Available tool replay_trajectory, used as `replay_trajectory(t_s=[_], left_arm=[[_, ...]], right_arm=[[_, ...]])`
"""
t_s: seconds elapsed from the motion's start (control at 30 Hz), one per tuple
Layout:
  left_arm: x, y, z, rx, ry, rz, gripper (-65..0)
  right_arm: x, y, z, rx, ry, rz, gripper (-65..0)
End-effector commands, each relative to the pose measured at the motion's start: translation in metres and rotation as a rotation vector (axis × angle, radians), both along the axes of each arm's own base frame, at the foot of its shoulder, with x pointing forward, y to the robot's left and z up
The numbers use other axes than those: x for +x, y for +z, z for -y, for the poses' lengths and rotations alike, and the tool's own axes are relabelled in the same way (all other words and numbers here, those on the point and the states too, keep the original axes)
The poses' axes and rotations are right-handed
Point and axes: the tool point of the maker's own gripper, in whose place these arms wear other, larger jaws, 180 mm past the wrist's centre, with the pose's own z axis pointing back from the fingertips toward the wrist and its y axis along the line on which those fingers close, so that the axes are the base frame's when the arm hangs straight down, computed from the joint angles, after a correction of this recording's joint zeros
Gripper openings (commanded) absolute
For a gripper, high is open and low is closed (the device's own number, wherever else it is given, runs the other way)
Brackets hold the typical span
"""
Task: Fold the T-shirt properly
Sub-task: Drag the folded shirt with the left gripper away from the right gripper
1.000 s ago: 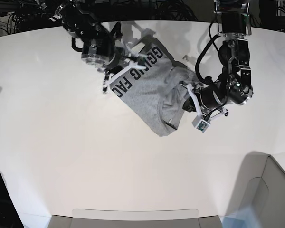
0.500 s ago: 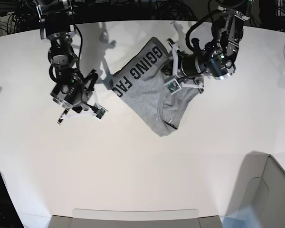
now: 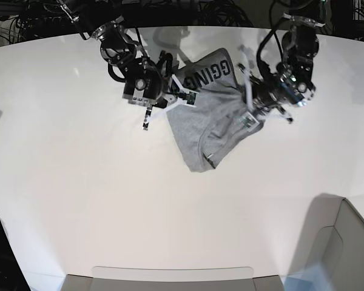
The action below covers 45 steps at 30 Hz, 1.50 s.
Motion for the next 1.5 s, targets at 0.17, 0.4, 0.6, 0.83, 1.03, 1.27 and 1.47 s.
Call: replay_trajectory(t_s=[0.17,0.4,0.6,0.83,1.03,1.27,1.47], left_arm=[[0.044,0.036,-0.004,-0.103,0.135,0.140,-65.0],[0.046,0.070,0.025,-0.161,0.104,0.239,-65.0],[0.004,0.067,0.077,-0.112,-0.162,0.198,-65.0],[-0.043,0.049,0.137,-0.143,-0.412,0.115,-65.0],[-0.082,0.040,0.168,-0.174,-0.591,0.074,-65.0],[-0.081,-0.002,0.131,0.002,-0.585,0.009,-65.0],[-0.026,-0.001,0.055,0.141,-0.324,0.055,-65.0]], right_arm=[[-0.003,0.037,-0.011,0.085,0.026,0.110,-65.0],[0.037,0.074,0.057,0.107,-0.251,0.244,-65.0],[0.060,0.081,0.144,0.063,-0.547,0.288,-65.0],[0.058,0.068,0.174,0.020,-0.616,0.249,-65.0],[0.055,0.063,0.171,0.018,-0.613,0.229,-65.0],[0.054,0.063,0.173,0.018,-0.619,0.229,-65.0],[0.054,0.063,0.173,0.018,-0.619,0.230,-65.0]])
